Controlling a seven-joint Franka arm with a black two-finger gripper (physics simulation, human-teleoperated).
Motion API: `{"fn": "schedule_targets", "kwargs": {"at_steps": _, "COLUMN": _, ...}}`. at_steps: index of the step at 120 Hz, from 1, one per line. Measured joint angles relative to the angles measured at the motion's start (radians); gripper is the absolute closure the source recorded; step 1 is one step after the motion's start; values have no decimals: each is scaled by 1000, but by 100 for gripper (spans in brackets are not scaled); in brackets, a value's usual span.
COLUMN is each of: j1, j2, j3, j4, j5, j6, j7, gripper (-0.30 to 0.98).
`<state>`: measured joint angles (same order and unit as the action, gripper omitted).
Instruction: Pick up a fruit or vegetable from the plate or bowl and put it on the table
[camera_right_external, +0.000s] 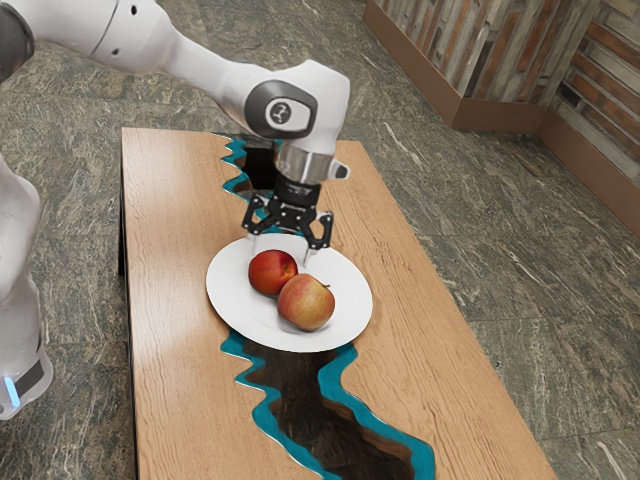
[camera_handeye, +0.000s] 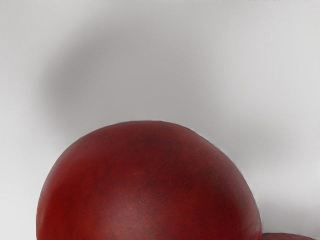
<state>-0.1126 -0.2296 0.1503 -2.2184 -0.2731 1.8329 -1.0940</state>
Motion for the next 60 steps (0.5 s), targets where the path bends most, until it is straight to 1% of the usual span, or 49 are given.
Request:
{"fn": "schedule_targets", "kwargs": {"at_steps": 24, "j1": 2, "j2": 14, "j3": 21, "j4": -3, "j5": -17, "j6": 15, "j7": 31, "gripper": 0}}
{"fn": "schedule_targets", "kwargs": {"at_steps": 60, "j1": -1, "j2": 48, "j3": 23, "j4": -2, "j5": -47, "j6": 31, "j7": 61, "gripper": 0}}
